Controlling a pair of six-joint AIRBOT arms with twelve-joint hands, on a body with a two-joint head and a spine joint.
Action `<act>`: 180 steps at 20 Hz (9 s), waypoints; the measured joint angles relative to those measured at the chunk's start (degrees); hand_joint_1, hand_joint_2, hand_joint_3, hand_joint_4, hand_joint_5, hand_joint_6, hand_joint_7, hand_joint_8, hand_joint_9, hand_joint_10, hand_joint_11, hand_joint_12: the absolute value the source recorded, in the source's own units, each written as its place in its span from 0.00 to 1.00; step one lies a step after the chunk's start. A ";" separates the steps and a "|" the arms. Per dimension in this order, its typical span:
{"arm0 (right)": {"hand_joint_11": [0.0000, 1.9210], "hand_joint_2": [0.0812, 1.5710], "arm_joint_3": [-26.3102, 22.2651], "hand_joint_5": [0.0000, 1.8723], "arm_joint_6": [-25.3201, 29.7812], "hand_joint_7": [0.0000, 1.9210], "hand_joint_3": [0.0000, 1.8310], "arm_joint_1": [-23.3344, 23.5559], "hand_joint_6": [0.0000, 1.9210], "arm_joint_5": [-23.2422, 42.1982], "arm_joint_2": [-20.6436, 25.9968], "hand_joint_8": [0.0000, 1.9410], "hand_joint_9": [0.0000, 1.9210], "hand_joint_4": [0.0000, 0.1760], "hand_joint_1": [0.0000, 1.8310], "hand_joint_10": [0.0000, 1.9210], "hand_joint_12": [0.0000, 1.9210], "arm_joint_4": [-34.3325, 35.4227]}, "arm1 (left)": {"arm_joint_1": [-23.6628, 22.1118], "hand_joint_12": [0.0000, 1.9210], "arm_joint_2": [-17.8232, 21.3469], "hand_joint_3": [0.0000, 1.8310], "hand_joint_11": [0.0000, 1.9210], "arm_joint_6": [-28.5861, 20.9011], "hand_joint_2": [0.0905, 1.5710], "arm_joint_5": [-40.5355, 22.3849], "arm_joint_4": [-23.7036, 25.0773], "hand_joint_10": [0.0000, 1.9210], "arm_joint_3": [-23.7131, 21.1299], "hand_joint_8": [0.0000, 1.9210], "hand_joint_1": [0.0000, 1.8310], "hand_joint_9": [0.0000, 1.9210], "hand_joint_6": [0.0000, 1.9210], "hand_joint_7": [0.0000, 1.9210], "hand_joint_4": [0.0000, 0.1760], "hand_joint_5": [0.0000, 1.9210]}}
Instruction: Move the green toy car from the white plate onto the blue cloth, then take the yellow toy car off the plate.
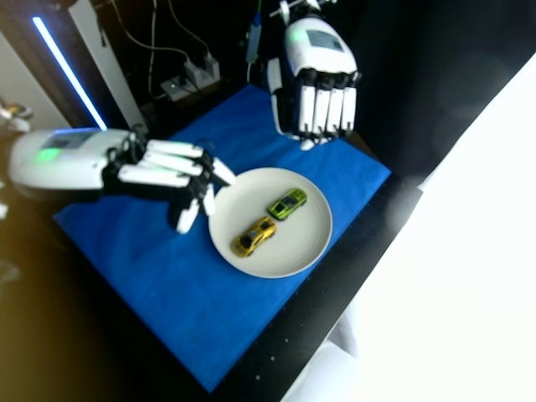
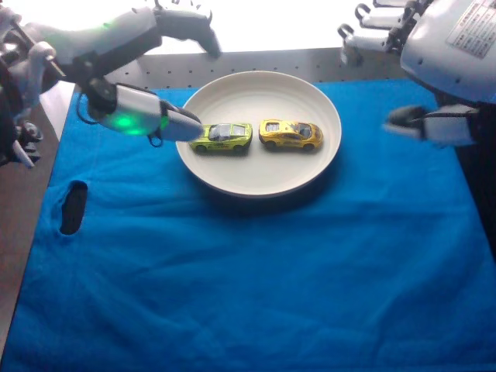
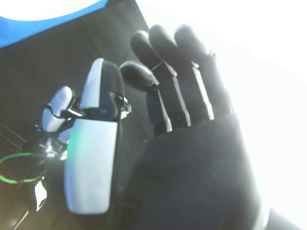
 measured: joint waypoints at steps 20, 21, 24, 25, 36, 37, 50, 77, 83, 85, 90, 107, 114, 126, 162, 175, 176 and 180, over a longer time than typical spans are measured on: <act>0.15 0.70 0.13 0.17 0.07 0.26 0.00 0.00 0.49 -0.04 -0.42 0.52 0.23 0.00 0.65 0.69 0.95 1.31 | -5.66 0.92 -13.53 0.00 0.04 4.07 0.52 15.17 0.48 0.56 12.87 0.27 0.53 0.23 0.08 0.38 0.00 0.41; 0.17 0.70 0.13 0.17 0.07 0.26 0.00 0.00 0.48 -0.09 -0.48 0.53 0.24 0.00 0.65 0.69 0.96 1.36 | -5.66 0.89 -14.40 0.00 0.01 4.04 0.52 16.06 0.48 0.49 13.68 0.23 0.55 0.21 0.08 0.36 0.00 0.42; 0.17 0.71 0.13 0.17 0.07 0.25 0.00 0.00 0.47 -0.09 -0.63 0.55 0.23 0.00 0.65 0.72 0.97 1.31 | -5.66 0.87 -16.92 0.00 0.00 4.04 0.55 18.10 0.48 0.45 16.02 0.13 0.54 0.20 0.05 0.36 0.00 0.40; 0.22 0.69 0.13 0.19 0.07 0.28 0.00 0.00 0.47 -0.15 -0.66 0.54 0.27 0.00 0.67 0.71 0.96 1.40 | -5.66 0.88 -17.40 0.00 0.02 4.04 0.55 18.71 0.46 0.46 16.52 0.14 0.55 0.22 0.05 0.37 0.00 0.40; 0.22 0.70 0.13 0.20 0.07 0.27 0.00 0.00 0.46 -0.09 -0.81 0.51 0.25 0.00 0.63 0.72 0.99 1.33 | -3.67 0.81 -19.32 0.00 0.08 4.07 0.57 20.31 -4.39 0.36 19.93 0.09 0.52 0.25 0.01 0.37 0.00 0.39; 0.22 0.70 0.13 0.20 0.07 0.27 0.00 0.00 0.48 -0.11 -0.81 0.51 0.24 0.00 0.64 0.71 0.98 1.33 | -3.48 0.84 -19.56 0.00 0.09 4.02 0.57 20.15 -4.66 0.41 20.26 0.08 0.52 0.25 0.00 0.38 0.00 0.39; 0.22 0.69 0.13 0.19 0.07 0.27 0.00 0.00 0.57 -0.09 -0.94 0.50 0.25 0.00 0.67 0.73 1.00 1.36 | -2.89 0.97 -20.59 0.00 0.29 4.07 0.58 20.63 -4.92 0.78 20.74 0.65 0.58 0.34 0.02 0.35 0.00 0.48; 0.22 0.69 0.09 0.23 0.09 0.30 0.00 0.00 0.58 0.26 -1.05 0.55 0.28 0.00 0.63 0.69 0.94 1.53 | 1.84 1.00 -3.19 0.00 0.28 4.13 0.74 4.13 -4.26 0.92 0.72 0.78 0.67 0.35 0.48 0.43 0.00 0.46; 0.24 0.69 0.07 0.28 0.04 0.37 0.00 -0.52 0.35 0.46 -1.03 0.36 0.32 0.00 0.64 0.60 0.89 2.21 | 7.02 1.00 6.84 0.00 0.13 4.07 0.72 -2.43 0.42 0.80 -10.29 0.71 0.66 0.28 0.49 0.44 0.00 0.49; 0.25 0.68 0.07 0.30 0.09 0.40 0.00 -0.81 0.35 0.37 -0.92 0.36 0.33 0.00 0.65 0.61 0.90 2.69 | 9.03 0.97 9.35 0.00 0.06 4.04 0.71 -3.54 1.05 0.68 -12.81 0.58 0.65 0.29 0.57 0.49 0.13 0.47; 0.29 0.69 0.07 0.31 0.09 0.39 0.00 -0.83 0.35 0.26 -0.92 0.41 0.35 0.00 0.64 0.63 0.90 3.04 | 12.04 0.89 11.69 0.00 0.15 4.02 0.69 -3.63 4.17 0.64 -17.27 0.58 0.67 0.29 0.46 0.51 0.00 0.51; 0.24 0.70 0.07 0.31 0.09 0.38 0.00 -0.83 0.40 0.26 -0.81 0.36 0.33 0.00 0.60 0.53 0.83 3.37 | 14.01 0.82 11.91 0.00 0.00 0.48 0.52 -1.73 5.97 0.34 -17.51 0.02 0.34 0.18 0.04 0.31 0.86 0.31; 0.23 0.70 0.13 0.33 0.09 0.37 0.00 -0.83 0.36 0.28 -0.81 0.37 0.32 0.00 0.60 0.56 0.86 3.67 | 14.36 0.74 12.66 0.00 0.11 -0.13 0.64 -4.35 4.44 0.22 -17.46 0.02 0.23 0.33 0.01 0.39 0.28 0.38; 0.17 0.63 6.34 0.37 2.08 0.41 0.00 -0.15 0.05 -0.24 -7.28 0.05 0.32 0.00 0.41 0.35 0.84 7.08 | 19.43 0.85 10.08 0.00 0.12 16.31 0.75 -23.37 -17.62 0.51 -17.75 0.18 0.30 0.30 0.09 0.44 0.08 0.46; 0.13 0.64 23.04 0.38 8.31 0.40 0.00 5.62 0.00 -18.43 -22.99 0.00 0.32 0.00 0.42 0.23 0.74 2.56 | 20.79 0.79 9.35 0.00 0.24 16.81 0.75 -26.25 -20.33 0.38 -17.75 0.07 0.51 0.41 0.64 0.56 1.00 0.42; 0.16 0.64 23.78 0.40 8.31 0.44 0.00 5.62 0.00 -19.47 -23.98 0.00 0.30 0.00 0.46 0.40 0.83 2.58 | 20.79 0.74 9.35 0.00 0.26 16.44 0.75 -26.27 -20.26 0.36 -17.79 0.17 0.51 0.41 0.65 0.50 1.00 0.42; 0.16 0.64 23.96 0.40 8.28 0.45 0.00 5.62 0.00 -19.54 -24.28 0.00 0.29 0.00 0.46 0.41 0.84 2.58 | 20.79 0.75 9.35 0.00 0.26 16.44 0.75 -26.27 -20.26 0.37 -17.79 0.17 0.51 0.41 0.65 0.50 1.00 0.42; 0.17 0.65 24.41 0.39 8.28 0.45 0.00 5.62 0.00 -19.85 -24.92 0.01 0.26 0.00 0.47 0.54 0.90 2.58 | 20.79 0.77 9.35 0.00 0.25 16.24 0.75 -26.32 -20.28 0.43 -17.79 0.69 0.63 0.39 0.60 0.41 0.22 0.44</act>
